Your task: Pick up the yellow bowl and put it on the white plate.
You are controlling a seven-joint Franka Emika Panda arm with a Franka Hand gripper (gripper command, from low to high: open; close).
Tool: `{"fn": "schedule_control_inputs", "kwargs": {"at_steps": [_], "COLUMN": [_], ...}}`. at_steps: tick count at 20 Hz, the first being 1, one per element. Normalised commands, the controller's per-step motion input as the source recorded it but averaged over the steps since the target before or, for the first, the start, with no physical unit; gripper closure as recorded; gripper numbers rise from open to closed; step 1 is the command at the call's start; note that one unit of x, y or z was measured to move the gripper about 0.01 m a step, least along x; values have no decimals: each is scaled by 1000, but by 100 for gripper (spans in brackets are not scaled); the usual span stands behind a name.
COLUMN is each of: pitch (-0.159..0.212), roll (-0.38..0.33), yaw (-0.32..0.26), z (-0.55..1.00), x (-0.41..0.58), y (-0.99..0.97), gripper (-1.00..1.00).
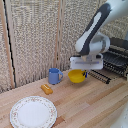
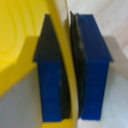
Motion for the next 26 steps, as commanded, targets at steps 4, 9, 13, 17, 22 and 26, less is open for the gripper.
{"fn": "schedule_control_inputs", "kwargs": {"at_steps": [4, 9, 13, 17, 22, 26], "pitch": [1, 87, 90, 44, 7, 11], "roll": [0, -35, -39, -44, -18, 0], "yaw": [2, 31, 42, 41, 39, 50], "z": [903, 620, 496, 301, 109, -11], "x": [272, 367, 380, 440, 481, 381], "y": [489, 780, 799, 796, 824, 901], "gripper": [100, 100, 100, 100, 100, 100]}}
